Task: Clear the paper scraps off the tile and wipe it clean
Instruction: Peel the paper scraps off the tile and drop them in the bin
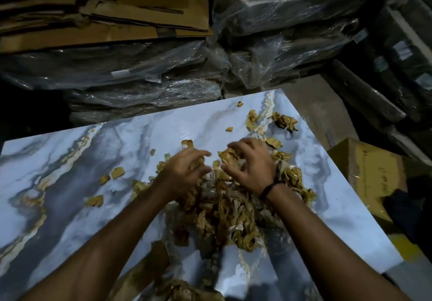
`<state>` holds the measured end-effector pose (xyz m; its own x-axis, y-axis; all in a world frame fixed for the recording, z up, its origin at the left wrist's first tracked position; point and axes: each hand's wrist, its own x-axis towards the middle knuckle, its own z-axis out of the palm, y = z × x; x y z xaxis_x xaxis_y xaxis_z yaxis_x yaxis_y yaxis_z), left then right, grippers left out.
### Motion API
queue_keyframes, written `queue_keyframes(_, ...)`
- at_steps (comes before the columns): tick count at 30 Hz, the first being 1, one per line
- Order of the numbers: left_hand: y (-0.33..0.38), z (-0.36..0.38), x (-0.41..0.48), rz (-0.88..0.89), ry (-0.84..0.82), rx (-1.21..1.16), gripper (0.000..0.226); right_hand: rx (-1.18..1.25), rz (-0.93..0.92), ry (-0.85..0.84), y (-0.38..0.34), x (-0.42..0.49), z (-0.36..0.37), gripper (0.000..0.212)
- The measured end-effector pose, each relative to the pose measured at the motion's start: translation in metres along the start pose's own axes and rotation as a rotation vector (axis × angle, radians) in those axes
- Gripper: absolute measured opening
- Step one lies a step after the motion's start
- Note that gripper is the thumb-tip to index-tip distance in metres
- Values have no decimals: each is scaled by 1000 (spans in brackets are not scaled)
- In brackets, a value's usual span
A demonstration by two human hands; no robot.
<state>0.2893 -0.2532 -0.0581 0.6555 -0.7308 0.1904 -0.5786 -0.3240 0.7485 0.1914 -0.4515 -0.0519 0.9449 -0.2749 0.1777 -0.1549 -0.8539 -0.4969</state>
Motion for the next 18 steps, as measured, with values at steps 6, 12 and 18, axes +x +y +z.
queue_keyframes(6, 13, 25, -22, 18, -375, 494, 82, -210, 119, -101, 14, -63, 15, 63)
queue_keyframes(12, 26, 24, 1, -207, -496, 421, 124, -176, 97, -146, 19, -65, 7, 77)
queue_keyframes(18, 24, 34, 68, -180, -341, 428, 114, -36, 76, 205, 89, -14, -26, 65)
